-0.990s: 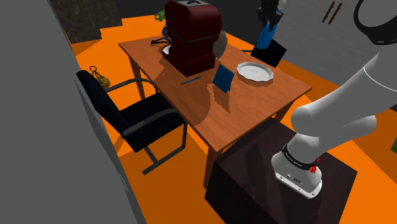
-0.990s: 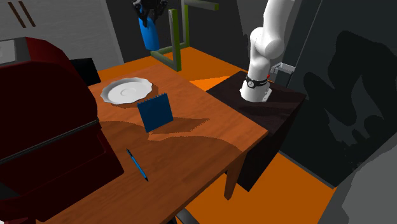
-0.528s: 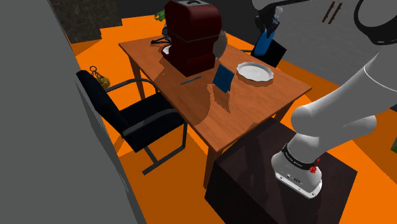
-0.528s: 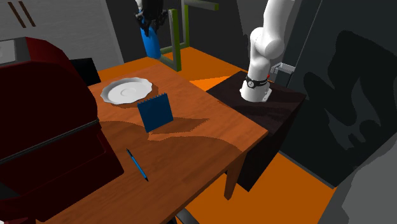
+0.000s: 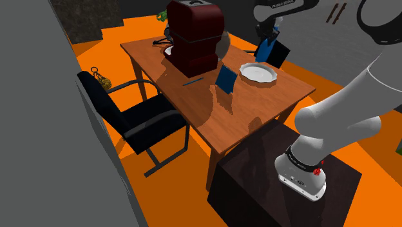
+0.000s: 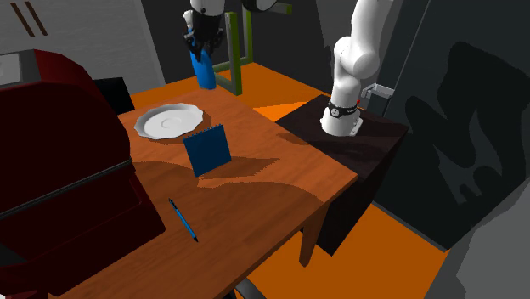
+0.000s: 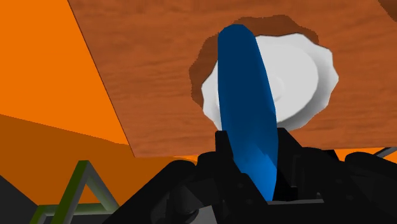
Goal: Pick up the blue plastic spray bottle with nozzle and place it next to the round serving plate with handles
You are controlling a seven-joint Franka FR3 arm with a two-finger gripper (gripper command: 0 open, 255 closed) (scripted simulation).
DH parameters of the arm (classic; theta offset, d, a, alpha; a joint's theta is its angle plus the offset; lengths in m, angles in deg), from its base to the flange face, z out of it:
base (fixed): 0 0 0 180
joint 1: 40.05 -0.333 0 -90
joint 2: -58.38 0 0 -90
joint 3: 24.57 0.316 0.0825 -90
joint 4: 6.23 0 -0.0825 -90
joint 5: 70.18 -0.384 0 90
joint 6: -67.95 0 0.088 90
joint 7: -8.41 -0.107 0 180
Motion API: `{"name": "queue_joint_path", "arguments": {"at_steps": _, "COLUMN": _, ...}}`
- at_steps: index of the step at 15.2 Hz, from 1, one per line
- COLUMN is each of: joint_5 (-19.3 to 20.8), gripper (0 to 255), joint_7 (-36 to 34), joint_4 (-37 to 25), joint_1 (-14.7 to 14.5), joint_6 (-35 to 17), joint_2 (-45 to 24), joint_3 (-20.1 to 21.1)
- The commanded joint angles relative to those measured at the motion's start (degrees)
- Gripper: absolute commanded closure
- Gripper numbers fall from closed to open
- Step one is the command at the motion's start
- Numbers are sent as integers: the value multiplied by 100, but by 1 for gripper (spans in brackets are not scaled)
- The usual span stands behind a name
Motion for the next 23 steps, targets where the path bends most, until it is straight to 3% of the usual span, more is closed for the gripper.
{"name": "queue_joint_path", "arguments": {"at_steps": 1, "joint_5": 36, "gripper": 255, "joint_7": -80, "joint_4": 161, "joint_1": 3, "joint_6": -149, "joint_2": -1, "joint_3": 0}}
{"name": "queue_joint_path", "arguments": {"at_steps": 23, "joint_5": 800, "gripper": 255, "joint_7": -1080, "joint_4": 1111, "joint_1": 79, "joint_6": -1491, "joint_2": -649, "joint_3": 9}}
